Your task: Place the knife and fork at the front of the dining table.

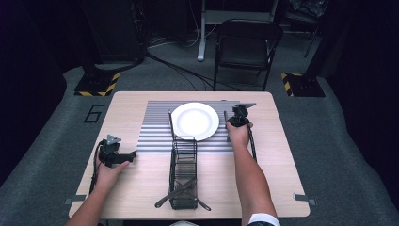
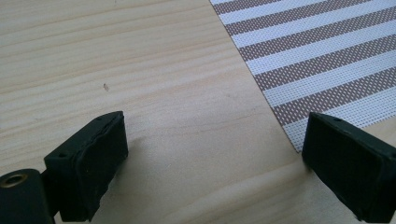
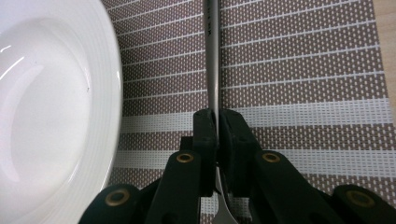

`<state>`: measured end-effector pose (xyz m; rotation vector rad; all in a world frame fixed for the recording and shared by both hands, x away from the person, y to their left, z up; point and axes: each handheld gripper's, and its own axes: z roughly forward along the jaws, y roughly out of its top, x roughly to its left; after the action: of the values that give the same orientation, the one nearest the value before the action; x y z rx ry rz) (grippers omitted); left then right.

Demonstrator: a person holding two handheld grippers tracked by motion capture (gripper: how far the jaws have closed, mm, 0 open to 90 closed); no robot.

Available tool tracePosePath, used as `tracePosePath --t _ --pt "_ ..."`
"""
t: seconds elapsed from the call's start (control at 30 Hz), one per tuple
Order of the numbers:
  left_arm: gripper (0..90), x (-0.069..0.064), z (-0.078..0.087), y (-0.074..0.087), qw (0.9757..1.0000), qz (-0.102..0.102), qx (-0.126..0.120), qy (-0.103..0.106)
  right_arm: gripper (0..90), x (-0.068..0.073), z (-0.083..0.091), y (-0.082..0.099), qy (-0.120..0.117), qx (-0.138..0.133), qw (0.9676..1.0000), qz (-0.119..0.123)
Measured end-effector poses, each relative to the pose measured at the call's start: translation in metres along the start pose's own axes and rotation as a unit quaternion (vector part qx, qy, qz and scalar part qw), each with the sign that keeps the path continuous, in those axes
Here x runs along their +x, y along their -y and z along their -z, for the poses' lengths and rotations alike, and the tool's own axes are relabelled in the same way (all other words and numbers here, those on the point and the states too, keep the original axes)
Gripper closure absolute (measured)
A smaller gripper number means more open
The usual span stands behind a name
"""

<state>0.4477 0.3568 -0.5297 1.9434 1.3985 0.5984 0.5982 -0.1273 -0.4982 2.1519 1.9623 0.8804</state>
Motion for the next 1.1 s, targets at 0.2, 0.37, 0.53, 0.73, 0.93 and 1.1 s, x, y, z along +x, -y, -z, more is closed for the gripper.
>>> tracePosePath --t 0.2,0.37,0.53,0.73,0.93,1.1 --pt "6.8 0.0 0.0 0.0 1.0 0.0 0.0 0.0 81.9 -0.002 0.001 0.002 -0.007 -0.003 0.9999 -0.009" --pt "6.8 0.0 0.0 0.0 1.0 0.001 -0.001 0.0 80.1 -0.004 0.004 0.002 -0.003 -0.002 1.0 -0.001" --pt "6.8 0.0 0.0 0.0 1.0 0.001 -0.001 0.0 78.5 -0.007 0.013 0.004 -0.001 -0.007 0.9999 0.015" --pt "6.8 0.0 0.0 0.0 1.0 0.0 0.0 -0.001 75.2 -0.007 0.022 0.01 0.025 -0.013 0.9971 0.07" --pt "8.2 0.0 0.001 0.0 1.0 -0.001 0.002 0.001 70.4 0.0 0.034 0.021 0.034 -0.023 0.993 0.11" --pt "9.4 0.0 0.001 0.0 1.0 -0.002 -0.004 0.001 64.1 0.004 0.047 0.035 0.032 -0.049 0.9861 0.156"
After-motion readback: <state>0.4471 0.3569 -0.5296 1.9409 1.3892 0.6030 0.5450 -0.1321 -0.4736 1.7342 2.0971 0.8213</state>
